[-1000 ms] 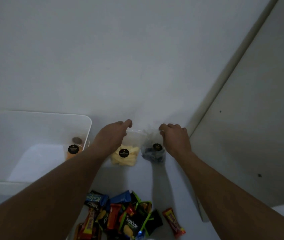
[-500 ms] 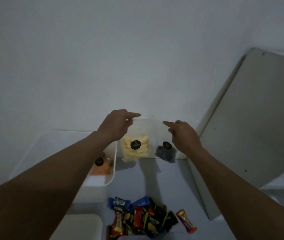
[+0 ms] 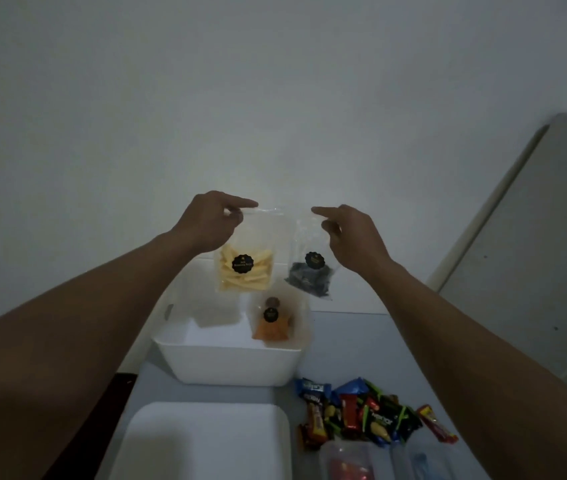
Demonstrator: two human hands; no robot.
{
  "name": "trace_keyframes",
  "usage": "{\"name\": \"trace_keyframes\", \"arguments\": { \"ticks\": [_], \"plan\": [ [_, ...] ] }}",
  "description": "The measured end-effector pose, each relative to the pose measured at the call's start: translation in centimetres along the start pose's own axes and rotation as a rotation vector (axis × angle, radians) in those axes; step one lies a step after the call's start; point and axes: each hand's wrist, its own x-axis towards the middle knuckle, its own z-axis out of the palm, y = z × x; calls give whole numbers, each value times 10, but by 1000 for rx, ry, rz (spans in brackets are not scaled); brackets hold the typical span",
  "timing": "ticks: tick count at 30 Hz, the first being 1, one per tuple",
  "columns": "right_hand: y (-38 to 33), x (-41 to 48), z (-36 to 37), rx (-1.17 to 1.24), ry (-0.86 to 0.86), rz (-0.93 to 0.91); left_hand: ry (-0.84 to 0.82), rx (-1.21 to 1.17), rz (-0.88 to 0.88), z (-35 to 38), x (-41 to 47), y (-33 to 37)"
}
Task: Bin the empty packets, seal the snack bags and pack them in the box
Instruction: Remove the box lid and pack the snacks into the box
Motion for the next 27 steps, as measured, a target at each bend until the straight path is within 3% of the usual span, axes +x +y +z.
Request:
{"name": "trace_keyframes", "arguments": {
  "ticks": [11,19,27],
  "plan": [
    [-23,-19,109,13,-275,129,-32,25,-116,-12,-32,-75],
    [1,-32,164,-299,-471,94,-96,11,-156,20,-40,-108],
    [26,-22,174,-431,-399,15,-134,-37,-156,43,-39,-112]
  ]
}}
